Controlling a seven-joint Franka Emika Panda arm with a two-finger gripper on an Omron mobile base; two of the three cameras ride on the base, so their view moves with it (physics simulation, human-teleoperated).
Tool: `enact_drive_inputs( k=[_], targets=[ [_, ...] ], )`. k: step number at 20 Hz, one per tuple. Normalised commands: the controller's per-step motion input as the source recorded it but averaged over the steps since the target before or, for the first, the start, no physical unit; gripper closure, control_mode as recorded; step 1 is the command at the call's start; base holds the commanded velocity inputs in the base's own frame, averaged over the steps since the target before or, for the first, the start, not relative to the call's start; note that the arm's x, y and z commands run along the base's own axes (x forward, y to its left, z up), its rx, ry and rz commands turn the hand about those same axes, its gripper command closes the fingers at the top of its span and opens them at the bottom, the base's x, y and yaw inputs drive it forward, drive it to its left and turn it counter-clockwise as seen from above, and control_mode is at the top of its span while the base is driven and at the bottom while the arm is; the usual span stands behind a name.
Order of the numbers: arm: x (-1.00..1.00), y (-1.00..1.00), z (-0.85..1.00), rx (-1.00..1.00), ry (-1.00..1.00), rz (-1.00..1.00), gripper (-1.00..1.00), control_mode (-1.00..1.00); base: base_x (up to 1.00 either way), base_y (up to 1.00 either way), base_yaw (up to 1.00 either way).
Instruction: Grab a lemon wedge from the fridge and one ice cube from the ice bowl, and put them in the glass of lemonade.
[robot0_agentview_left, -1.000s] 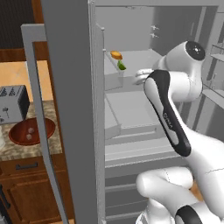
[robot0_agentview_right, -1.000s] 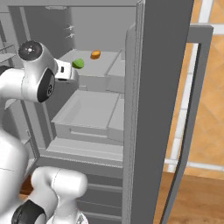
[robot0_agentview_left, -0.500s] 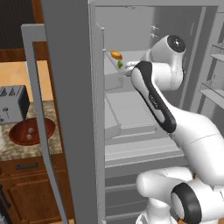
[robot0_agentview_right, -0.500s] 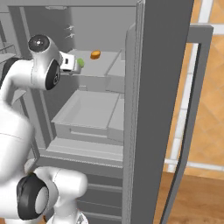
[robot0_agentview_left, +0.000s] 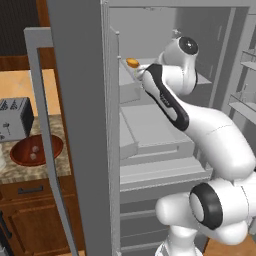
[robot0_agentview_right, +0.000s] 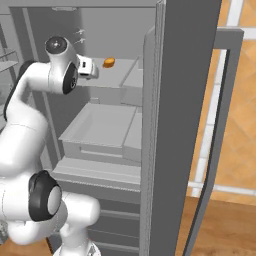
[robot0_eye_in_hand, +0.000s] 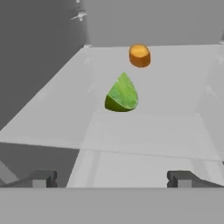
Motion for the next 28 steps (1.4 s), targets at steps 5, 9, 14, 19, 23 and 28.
enact_drive_inputs(
  k=[5, 9, 14, 19, 23, 28],
  targets=[
    [0.57, 0.00, 0.00, -0.01, 0.00, -0.03, -1.00, -1.00, 0.00, 0.00, 0.00],
    [0.59, 0.00, -0.11, -0.03, 0.00, -0.02, -1.00, -1.00, 0.00, 0.00, 0.00],
    [0.55, 0.06, -0.23, -0.04, 0.03, -0.02, -1.00, -1.00, 0.00, 0.00, 0.00],
    [0.56, 0.19, -0.14, -0.03, 0.04, -0.03, -1.00, -1.00, 0.00, 0.00, 0.00],
    [0.60, 0.18, -0.05, -0.02, 0.01, -0.04, -1.00, -1.00, 0.00, 0.00, 0.00],
    [0.37, 0.05, -0.12, -0.03, 0.03, -0.09, 1.00, -1.00, 0.00, 0.00, 0.00]
  ],
)
